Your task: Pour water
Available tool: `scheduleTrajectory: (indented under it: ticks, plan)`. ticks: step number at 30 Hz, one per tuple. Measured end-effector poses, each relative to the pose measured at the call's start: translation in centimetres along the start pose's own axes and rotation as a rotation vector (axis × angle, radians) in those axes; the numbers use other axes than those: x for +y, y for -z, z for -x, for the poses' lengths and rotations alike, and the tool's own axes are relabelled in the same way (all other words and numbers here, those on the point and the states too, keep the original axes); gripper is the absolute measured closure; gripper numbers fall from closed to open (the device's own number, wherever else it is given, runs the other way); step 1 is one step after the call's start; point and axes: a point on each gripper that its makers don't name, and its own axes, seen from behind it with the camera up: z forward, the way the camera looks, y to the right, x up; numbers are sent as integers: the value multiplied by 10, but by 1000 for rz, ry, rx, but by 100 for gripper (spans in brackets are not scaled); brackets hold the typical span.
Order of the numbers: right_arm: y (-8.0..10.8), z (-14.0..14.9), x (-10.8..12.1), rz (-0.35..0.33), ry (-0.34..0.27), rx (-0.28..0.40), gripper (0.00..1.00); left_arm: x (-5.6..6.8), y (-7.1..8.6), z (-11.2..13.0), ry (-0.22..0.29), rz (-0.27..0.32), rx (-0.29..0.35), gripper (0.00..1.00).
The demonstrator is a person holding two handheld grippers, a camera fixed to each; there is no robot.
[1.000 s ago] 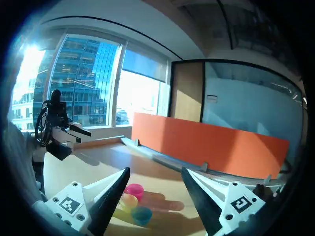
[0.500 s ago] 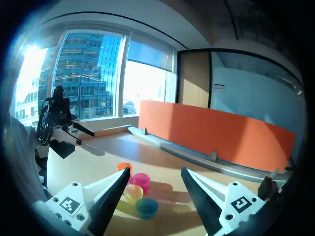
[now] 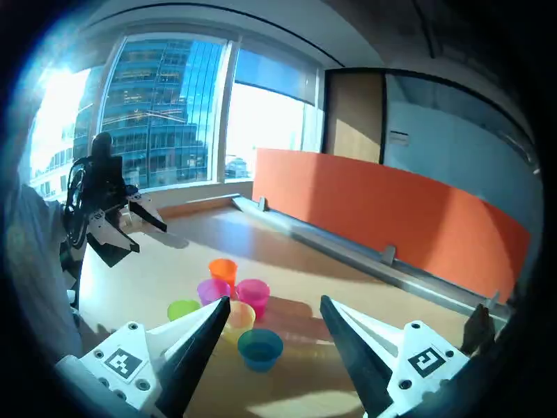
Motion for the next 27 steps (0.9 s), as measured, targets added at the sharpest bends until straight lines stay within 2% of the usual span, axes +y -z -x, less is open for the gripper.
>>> scheduleTrajectory:
  ticks: [18,27]
  plan:
    - [-29,70,-8,-34,25,-127,0,23,-30,72,-19,41,-129,2]
    - [-39,100,-9,-41,35,-184,0,31,-44,98,-21,54,-171,2]
